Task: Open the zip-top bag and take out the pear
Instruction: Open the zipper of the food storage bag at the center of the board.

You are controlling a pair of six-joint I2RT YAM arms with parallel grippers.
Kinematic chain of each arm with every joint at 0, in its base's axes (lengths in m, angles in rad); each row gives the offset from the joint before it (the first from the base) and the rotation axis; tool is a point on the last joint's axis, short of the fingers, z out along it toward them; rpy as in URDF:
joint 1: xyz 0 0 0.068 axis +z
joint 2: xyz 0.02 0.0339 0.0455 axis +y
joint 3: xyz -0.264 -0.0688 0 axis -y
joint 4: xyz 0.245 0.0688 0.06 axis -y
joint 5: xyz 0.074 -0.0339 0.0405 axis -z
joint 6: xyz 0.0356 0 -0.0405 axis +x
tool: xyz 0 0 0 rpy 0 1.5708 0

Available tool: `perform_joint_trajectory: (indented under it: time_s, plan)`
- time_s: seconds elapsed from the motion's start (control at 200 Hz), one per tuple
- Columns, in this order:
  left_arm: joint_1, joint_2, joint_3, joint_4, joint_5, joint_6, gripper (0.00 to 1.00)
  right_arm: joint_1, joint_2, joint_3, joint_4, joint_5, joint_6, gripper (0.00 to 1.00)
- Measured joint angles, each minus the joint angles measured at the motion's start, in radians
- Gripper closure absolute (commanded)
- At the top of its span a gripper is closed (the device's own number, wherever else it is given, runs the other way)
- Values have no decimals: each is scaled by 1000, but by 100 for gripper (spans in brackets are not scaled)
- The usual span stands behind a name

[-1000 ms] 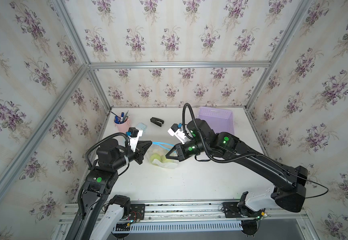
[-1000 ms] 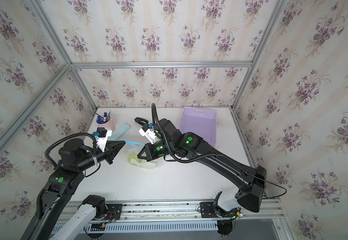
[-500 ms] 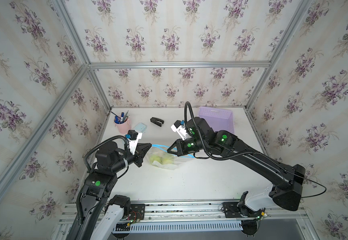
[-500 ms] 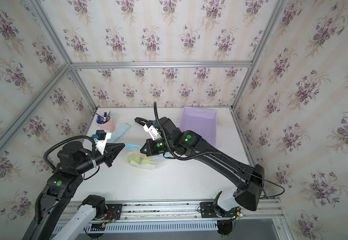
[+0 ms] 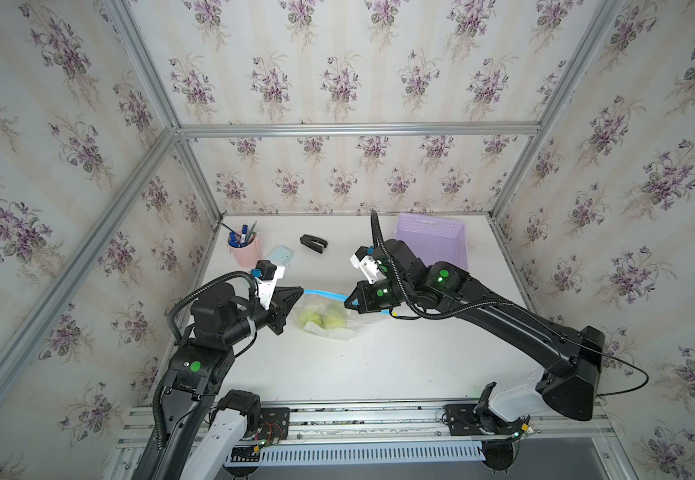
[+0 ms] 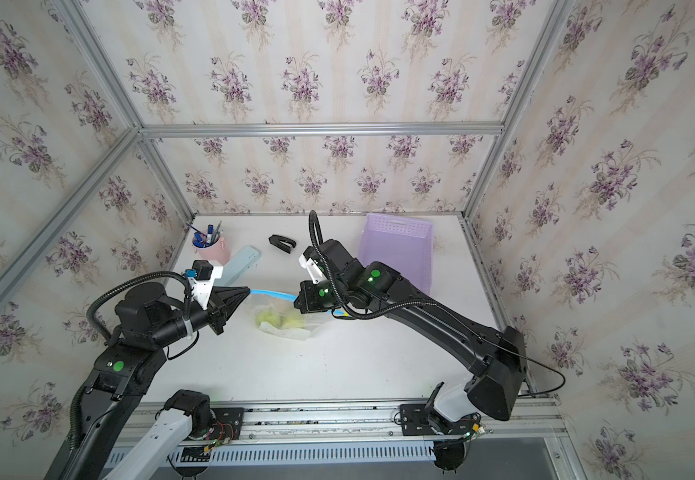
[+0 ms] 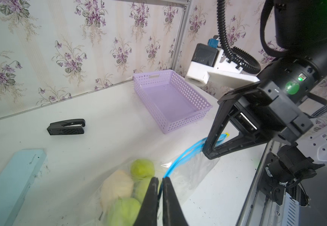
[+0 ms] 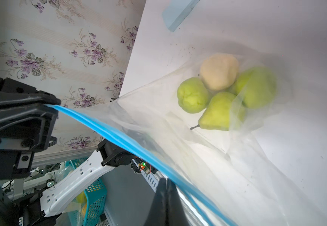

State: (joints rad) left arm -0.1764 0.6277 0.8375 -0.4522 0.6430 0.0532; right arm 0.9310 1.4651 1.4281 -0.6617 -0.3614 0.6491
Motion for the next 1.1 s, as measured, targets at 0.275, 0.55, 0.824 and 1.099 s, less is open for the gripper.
perform_joint_trajectory:
  time_s: [0.275, 0.55, 0.824, 1.099]
  plan:
    - [0, 13, 5, -2, 3, 10, 90, -11, -27, 69, 40, -29, 1, 100]
    - [0, 16, 5, -2, 3, 14, 90, -16, -2, 28, 27, -33, -8, 100]
    - [0, 32, 5, -2, 3, 14, 90, -17, 5, -15, 10, -48, -26, 100]
    - [0, 48, 5, -2, 12, 12, 89, 13, 15, -47, -6, -42, -43, 100]
